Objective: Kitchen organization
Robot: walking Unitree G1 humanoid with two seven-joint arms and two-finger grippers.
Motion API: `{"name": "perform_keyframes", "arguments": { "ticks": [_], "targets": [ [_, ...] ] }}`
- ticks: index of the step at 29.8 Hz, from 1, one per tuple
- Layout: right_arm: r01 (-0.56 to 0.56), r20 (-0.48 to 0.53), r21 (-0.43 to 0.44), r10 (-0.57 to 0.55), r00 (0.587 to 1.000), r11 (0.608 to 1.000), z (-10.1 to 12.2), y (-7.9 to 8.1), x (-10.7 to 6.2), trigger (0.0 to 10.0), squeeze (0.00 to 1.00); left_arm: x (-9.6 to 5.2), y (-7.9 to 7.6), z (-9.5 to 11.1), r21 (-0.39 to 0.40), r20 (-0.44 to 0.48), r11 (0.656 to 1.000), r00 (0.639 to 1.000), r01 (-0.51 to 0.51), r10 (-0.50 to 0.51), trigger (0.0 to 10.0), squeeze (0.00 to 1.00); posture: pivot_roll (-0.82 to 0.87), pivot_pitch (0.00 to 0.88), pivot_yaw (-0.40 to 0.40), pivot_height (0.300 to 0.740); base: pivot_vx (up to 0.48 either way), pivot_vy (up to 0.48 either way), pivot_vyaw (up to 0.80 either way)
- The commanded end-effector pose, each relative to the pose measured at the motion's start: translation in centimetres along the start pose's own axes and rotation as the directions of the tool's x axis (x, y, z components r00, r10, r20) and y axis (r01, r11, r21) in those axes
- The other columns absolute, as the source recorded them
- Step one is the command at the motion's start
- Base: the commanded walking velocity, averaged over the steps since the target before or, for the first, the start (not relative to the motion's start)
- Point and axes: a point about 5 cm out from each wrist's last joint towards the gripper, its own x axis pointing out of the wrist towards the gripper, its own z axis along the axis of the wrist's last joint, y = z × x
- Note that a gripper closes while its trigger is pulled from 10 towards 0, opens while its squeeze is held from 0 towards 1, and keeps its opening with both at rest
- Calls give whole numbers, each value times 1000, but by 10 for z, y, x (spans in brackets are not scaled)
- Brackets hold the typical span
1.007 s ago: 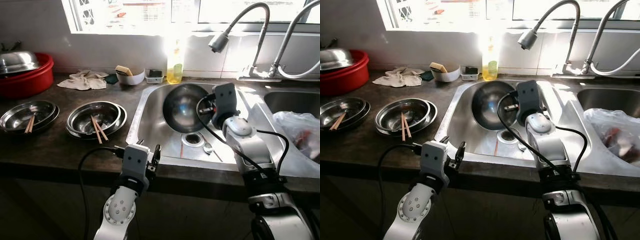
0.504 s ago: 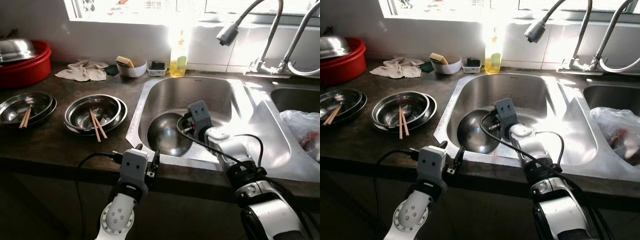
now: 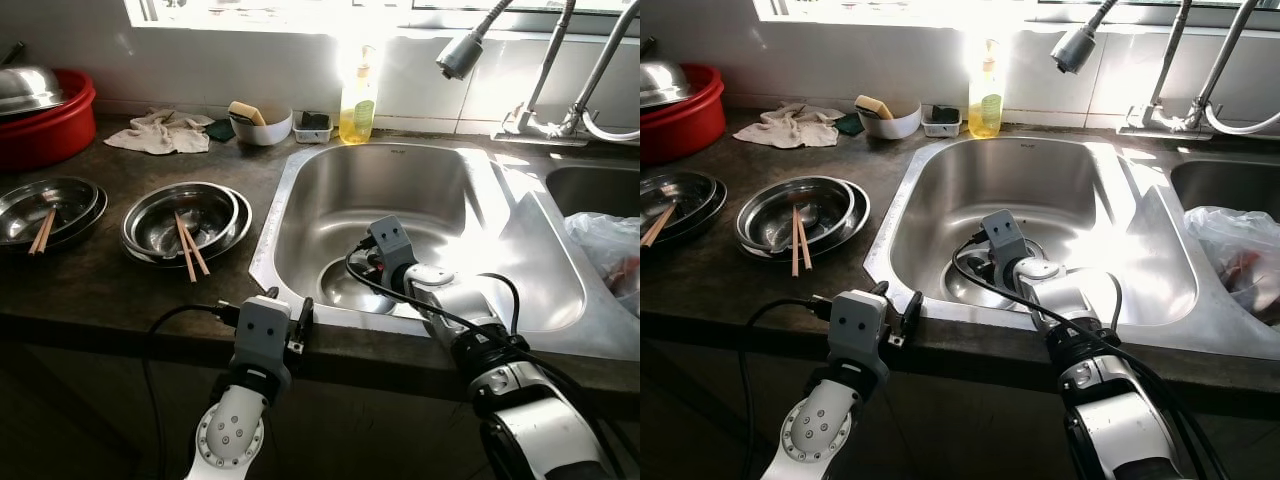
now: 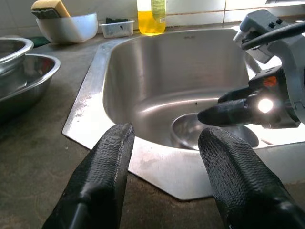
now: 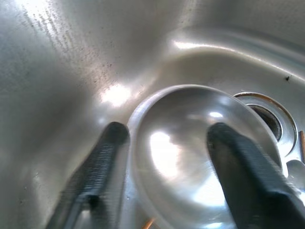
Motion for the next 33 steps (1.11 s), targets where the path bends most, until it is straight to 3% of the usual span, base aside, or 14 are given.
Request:
{"name": "perform_keyframes", "arguments": {
  "ticks": [1, 2, 3, 4, 5, 9, 10, 12, 16, 22, 33],
  "targets": [
    [14, 24, 5, -14, 1000, 1000, 1, -2, -3, 10000, 1000, 1, 2, 0, 10, -11, 1000, 1000, -3, 4, 10000, 0, 83, 101, -27, 740, 0, 0, 0],
    [16, 33, 9, -16, 999, 1000, 2, -2, -3, 10000, 961, 2, 2, 0, 11, -10, 1000, 1000, -4, 4, 10000, 0, 80, 97, -26, 740, 0, 0, 0],
    [12, 48, 20, -13, 999, 1000, 3, -2, -4, 10000, 192, 2, 2, 0, 12, -7, 1000, 1000, -4, 4, 10000, 0, 80, 96, -25, 740, 0, 0, 0],
    [8, 58, 29, -10, 998, 1000, 4, -1, -4, 10000, 192, 3, 3, 0, 12, -6, 1000, 1000, -5, 5, 10000, 0, 80, 96, -25, 740, 0, 0, 0],
    [6, 64, 34, -8, 998, 999, 4, -1, -5, 10000, 0, 3, 3, 0, 12, -5, 1000, 1000, -5, 5, 10000, 0, 80, 96, -25, 740, 0, 0, 0],
    [51, 177, 70, -63, 982, 996, 17, -3, -14, 10000, 0, 6, 3, 1, 15, 3, 1000, 1000, -8, 8, 10000, 0, 77, 82, -23, 740, 0, 0, 0],
    [77, 262, 92, -98, 960, 993, 25, -5, -22, 10000, 0, 8, 4, 1, 17, 7, 1000, 1000, -11, 11, 10000, 0, 74, 77, -21, 740, 0, 0, 0],
    [96, 322, 108, -126, 938, 990, 31, -6, -28, 10000, 0, 9, 4, 2, 19, 10, 1000, 1000, -12, 12, 10000, 0, 71, 70, -21, 740, 0, 0, 0],
    [141, 490, 175, -210, 846, 974, 40, -6, -59, 10000, 0, 12, 6, 1, 19, 15, 1000, 1000, -15, 15, 10000, 0, 56, 58, -12, 740, 0, 0, 0],
    [221, 552, 132, -257, 794, 966, 32, 2, -83, 10000, 0, 15, 5, 1, 19, 15, 1000, 1000, -12, 12, 10000, 0, 38, 46, 1, 740, 0, 0, 0],
    [273, 574, 198, -337, 746, 941, 2, 19, -115, 10000, 0, 12, 5, 1, -19, 20, 1000, 1000, -23, 24, 10000, 0, 44, 37, 8, 740, 0, 0, 0]
  ]
}}
